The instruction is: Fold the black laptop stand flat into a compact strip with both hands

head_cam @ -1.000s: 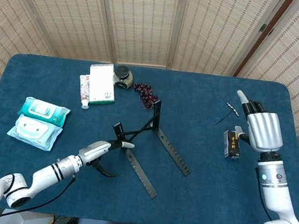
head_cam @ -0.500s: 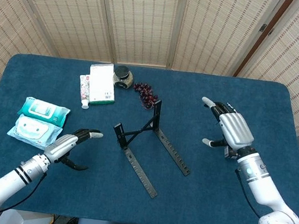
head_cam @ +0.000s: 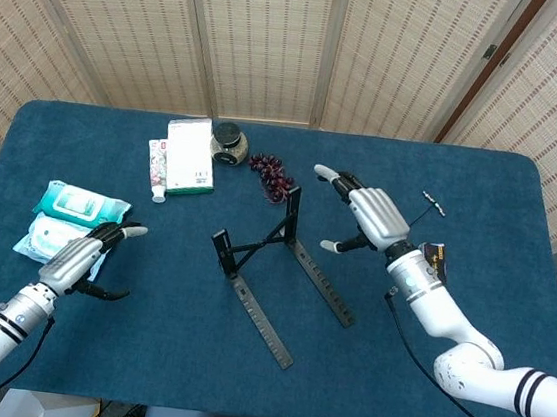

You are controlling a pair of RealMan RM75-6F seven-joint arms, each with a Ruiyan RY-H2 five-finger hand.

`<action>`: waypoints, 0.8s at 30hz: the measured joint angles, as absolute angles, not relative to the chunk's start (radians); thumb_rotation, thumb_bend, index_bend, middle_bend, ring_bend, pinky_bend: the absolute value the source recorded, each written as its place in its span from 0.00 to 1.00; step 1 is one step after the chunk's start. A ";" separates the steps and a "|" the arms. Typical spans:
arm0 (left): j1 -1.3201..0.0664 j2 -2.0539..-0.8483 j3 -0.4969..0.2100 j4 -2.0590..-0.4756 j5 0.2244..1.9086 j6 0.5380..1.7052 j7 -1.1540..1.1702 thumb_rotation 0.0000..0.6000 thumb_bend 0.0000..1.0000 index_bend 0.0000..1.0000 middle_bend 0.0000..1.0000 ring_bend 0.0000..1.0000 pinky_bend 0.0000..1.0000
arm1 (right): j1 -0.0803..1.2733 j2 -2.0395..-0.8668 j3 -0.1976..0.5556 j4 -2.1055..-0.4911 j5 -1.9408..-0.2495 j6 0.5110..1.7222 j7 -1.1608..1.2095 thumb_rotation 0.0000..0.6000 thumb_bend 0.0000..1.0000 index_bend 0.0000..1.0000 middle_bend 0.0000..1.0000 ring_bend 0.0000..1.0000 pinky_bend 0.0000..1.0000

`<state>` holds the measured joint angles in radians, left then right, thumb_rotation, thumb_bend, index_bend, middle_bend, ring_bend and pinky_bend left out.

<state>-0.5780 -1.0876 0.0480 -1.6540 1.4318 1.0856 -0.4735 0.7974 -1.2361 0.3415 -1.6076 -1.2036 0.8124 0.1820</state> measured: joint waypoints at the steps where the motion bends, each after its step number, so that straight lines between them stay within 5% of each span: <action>1: -0.571 -1.087 0.042 -1.655 1.426 1.088 -0.466 1.00 0.15 0.12 0.10 0.10 0.00 | 0.812 -1.250 0.343 -1.594 -1.201 0.800 0.183 1.00 0.00 0.00 0.19 0.12 0.33; 11: -0.538 -1.080 0.023 -1.667 1.427 1.088 -0.458 1.00 0.15 0.12 0.10 0.10 0.00 | 0.913 -1.349 0.342 -1.493 -1.180 0.707 0.199 1.00 0.00 0.00 0.19 0.11 0.33; 24: -0.530 -1.074 -0.002 -1.666 1.435 1.068 -0.447 1.00 0.15 0.12 0.10 0.10 0.00 | 0.795 -1.195 0.251 -1.662 -1.379 0.806 0.315 1.00 0.00 0.00 0.19 0.18 0.35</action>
<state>-0.5304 -1.0745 -0.0024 -1.6660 1.4355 1.0679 -0.4469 0.7948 -1.1951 0.2510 -1.6619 -1.3794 0.8057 0.3149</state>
